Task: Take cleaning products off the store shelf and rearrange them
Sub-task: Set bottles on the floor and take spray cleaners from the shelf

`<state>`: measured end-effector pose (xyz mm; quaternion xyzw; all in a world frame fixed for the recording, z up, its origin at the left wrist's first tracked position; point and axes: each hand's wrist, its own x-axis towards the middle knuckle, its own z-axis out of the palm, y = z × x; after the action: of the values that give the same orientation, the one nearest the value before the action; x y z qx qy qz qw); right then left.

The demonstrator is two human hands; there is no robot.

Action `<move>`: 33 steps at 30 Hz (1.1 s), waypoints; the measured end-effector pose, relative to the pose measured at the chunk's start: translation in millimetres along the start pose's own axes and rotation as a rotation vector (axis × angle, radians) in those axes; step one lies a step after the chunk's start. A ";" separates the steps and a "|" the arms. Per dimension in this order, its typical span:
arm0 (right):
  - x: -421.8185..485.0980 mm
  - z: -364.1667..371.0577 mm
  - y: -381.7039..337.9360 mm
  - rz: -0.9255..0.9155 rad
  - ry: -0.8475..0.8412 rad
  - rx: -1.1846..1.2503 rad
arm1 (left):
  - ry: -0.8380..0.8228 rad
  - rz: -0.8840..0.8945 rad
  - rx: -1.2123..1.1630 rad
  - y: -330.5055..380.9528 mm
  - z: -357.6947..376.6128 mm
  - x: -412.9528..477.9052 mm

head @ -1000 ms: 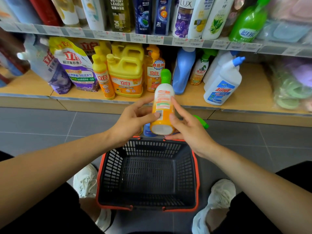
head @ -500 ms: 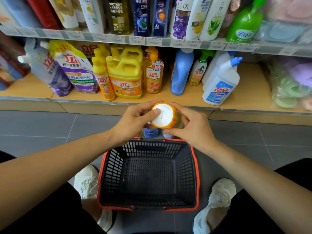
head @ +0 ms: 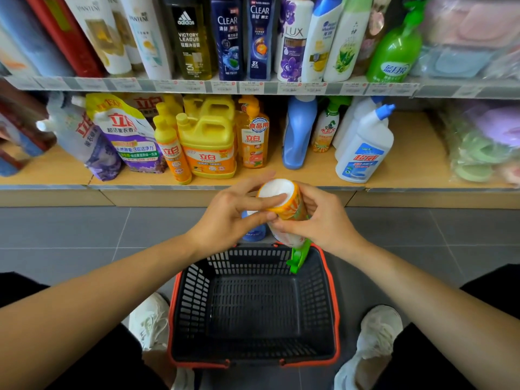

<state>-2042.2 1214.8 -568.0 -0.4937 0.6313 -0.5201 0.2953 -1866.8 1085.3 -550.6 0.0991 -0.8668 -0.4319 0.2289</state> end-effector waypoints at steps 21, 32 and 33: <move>41.6 -40.7 6.7 0.310 0.286 0.303 | -0.402 -0.523 -0.253 -40.7 30.7 4.1; 8.2 -56.4 -27.3 0.449 0.595 0.570 | 0.116 -0.505 -0.311 7.7 11.6 -19.7; 6.2 -56.4 -29.8 0.456 0.600 0.606 | 0.167 -0.501 -0.381 13.3 9.5 -20.1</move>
<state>-2084.8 1230.5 -522.8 -0.0626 0.6008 -0.7221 0.3371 -1853.3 1107.5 -551.3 0.2996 -0.6972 -0.6197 0.2004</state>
